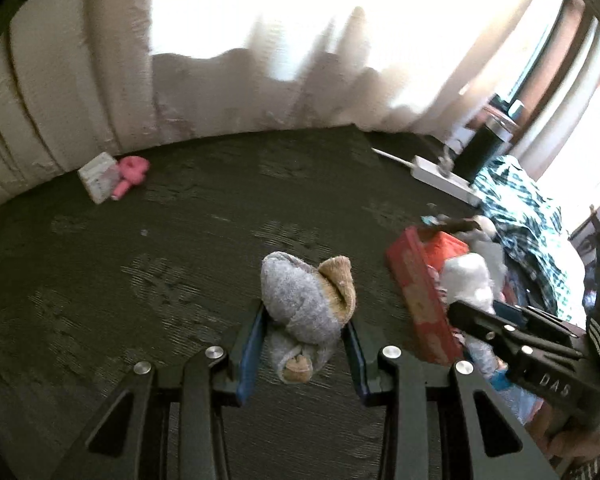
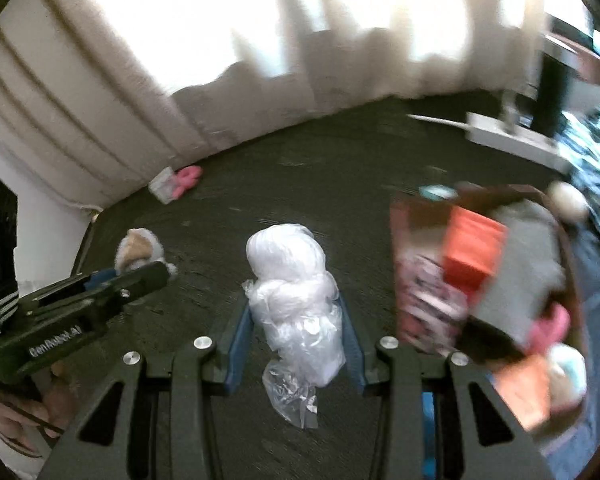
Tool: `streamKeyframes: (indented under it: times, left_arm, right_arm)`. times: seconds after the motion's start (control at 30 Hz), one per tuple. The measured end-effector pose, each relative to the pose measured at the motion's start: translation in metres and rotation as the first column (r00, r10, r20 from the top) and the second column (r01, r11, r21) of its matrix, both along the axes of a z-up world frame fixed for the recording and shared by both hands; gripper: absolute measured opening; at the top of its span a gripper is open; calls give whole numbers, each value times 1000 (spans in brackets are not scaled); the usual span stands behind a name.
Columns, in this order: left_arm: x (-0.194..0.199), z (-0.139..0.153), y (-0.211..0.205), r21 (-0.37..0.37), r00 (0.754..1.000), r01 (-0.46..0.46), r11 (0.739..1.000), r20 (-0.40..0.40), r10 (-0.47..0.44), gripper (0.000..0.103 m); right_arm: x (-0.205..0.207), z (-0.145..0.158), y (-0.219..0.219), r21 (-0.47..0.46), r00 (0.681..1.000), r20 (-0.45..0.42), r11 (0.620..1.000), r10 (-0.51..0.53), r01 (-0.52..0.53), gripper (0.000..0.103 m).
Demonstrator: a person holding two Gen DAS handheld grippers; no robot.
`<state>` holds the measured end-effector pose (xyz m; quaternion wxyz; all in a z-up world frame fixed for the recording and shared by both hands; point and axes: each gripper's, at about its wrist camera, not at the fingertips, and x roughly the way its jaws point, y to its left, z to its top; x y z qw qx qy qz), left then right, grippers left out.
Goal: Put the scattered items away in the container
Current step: 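Carry the grey sock and white plastic bag over the red box with both grippers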
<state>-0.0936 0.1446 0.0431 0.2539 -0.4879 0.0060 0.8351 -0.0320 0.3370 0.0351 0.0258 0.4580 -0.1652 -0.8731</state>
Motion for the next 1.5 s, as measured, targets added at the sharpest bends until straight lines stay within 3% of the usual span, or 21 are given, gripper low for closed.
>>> streamKeyframes:
  times: [0.33,0.5,0.77,1.03,1.5]
  left_arm:
    - [42,14,65,-9,999,33,999,-18,-34,39]
    - [57,16,87,-25,999,30,999,-25,-30,39]
    - [65,21,100,-38,999,-13,999,-36,12,39]
    - [57,14,129,-24,1000,2,1000,-6,-3,39]
    - [10,0,186,-46,1000,28,999,-14,-28,40]
  right_arm:
    - [60,-5,120,20,979,22,979,-203,203,44]
    - [55,-15,149,36,980,37,980,-197,195,45]
    - [44,-33,151,55,989,64,990,-136,133,45]
    - [36,-43,151,91,995,75,994,-67,60,45]
    - [39,-44,156,53,997,70,998,-17,14,53]
